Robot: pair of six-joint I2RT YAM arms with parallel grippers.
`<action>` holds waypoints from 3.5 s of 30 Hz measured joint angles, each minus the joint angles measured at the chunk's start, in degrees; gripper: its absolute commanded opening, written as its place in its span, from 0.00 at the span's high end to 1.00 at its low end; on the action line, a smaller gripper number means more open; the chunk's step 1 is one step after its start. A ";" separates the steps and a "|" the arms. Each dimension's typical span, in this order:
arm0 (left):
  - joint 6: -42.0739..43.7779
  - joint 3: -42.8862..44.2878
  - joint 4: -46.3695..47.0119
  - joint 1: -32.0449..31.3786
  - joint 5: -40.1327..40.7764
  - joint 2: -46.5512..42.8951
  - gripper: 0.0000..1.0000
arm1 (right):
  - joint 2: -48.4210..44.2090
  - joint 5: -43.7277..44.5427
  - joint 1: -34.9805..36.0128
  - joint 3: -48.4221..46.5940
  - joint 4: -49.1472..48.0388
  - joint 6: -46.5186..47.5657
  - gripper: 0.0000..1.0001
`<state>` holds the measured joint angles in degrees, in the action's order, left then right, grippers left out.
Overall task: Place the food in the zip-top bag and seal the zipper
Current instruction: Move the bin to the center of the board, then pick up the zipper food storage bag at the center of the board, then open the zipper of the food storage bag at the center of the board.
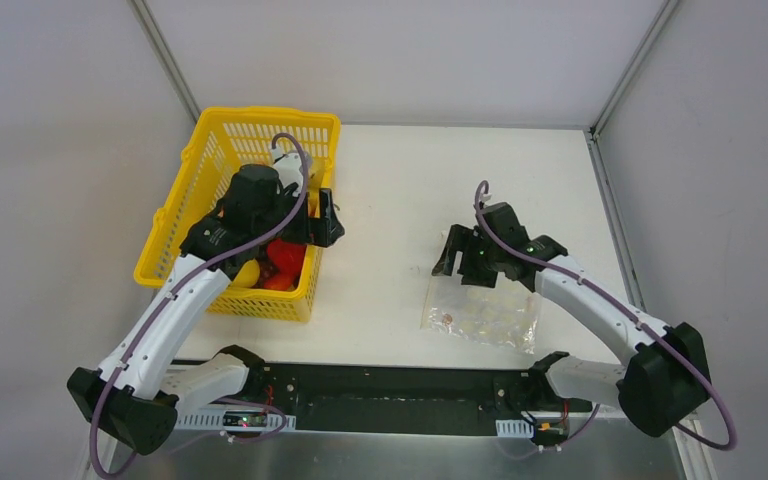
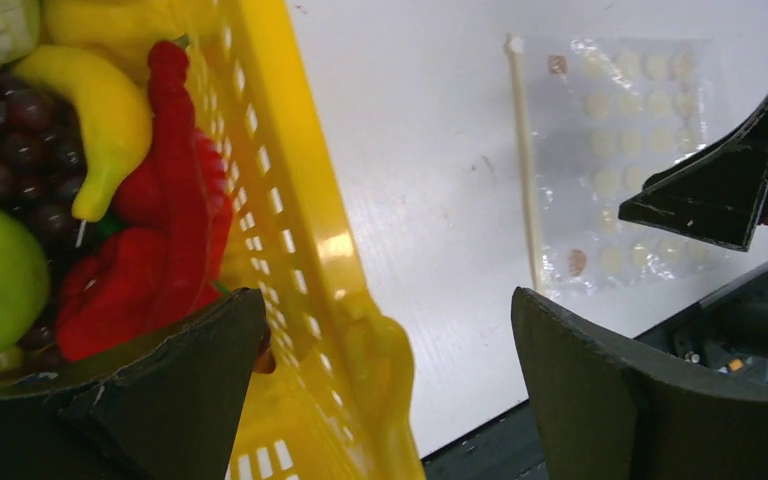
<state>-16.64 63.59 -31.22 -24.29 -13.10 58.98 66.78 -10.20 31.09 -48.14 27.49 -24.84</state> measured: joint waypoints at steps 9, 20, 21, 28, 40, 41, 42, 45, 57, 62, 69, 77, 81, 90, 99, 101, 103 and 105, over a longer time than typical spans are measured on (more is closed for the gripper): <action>4.17 1.03 -2.21 -0.46 6.01 0.85 0.08 | 2.64 4.66 3.17 2.03 -1.70 -2.32 0.23; 9.33 7.69 -2.64 -6.25 5.16 10.99 0.22 | 12.31 16.68 6.05 1.03 -3.04 -4.79 0.34; 9.90 8.11 -2.64 -6.56 5.18 11.54 0.22 | 13.55 17.84 6.32 0.46 -3.06 -5.03 0.35; 14.43 11.17 -2.45 -9.94 5.09 15.89 0.32 | 19.61 23.26 7.04 -3.08 -4.61 -6.23 0.38; 14.19 5.49 3.69 -14.05 5.86 12.31 0.33 | 31.54 25.40 7.21 -11.65 -5.42 -5.79 0.52; 14.10 4.52 4.26 -14.14 5.90 11.17 0.31 | 32.06 25.62 7.21 -11.76 -5.27 -5.53 0.53; 14.05 3.26 4.87 -14.34 6.19 9.57 0.30 | 32.24 25.62 7.21 -12.09 -5.44 -5.51 0.53; 13.81 0.13 5.35 -14.73 6.32 3.80 0.26 | 33.03 25.86 7.26 -12.81 -5.31 -4.90 0.59; 12.28 0.59 4.74 -14.73 6.14 -3.96 0.23 | 36.28 26.36 7.32 -16.83 -3.54 -0.63 0.95; 10.45 1.55 4.26 -14.75 4.04 -3.28 0.24 | 36.00 24.50 7.32 -16.76 -3.76 0.48 1.00; 8.09 3.30 4.33 -18.29 2.43 -2.19 0.24 | 27.91 19.71 7.39 -11.32 -7.28 2.47 1.00; 5.38 4.22 5.62 -29.22 5.29 2.38 0.24 | 7.67 15.32 6.67 0.68 -13.16 2.12 1.00; 3.06 4.42 7.28 -35.45 8.83 7.17 0.25 | -6.75 14.38 4.66 7.30 -16.61 -1.38 1.00; -3.69 5.51 12.72 -40.63 15.02 17.35 0.26 | -23.10 14.01 3.41 11.45 -18.56 -7.74 1.00; -8.90 5.53 19.19 -40.61 18.25 20.13 0.31 | -24.79 11.89 3.32 11.04 -14.45 -9.66 1.00; -9.75 5.55 19.91 -40.61 18.25 21.14 0.35 | -25.24 10.82 3.32 10.43 -13.40 -9.66 1.00; -10.38 5.57 20.26 -40.61 18.14 22.51 0.37 | -25.57 10.08 3.32 9.73 -12.85 -9.64 1.00; -10.99 5.57 20.65 -40.61 17.88 24.22 0.43 | -25.68 9.40 3.32 8.66 -12.15 -9.64 1.00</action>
<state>-27.64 69.17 -10.57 -64.90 4.78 83.20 41.10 -0.80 34.41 -39.48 15.33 -34.48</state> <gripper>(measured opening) 0.633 0.007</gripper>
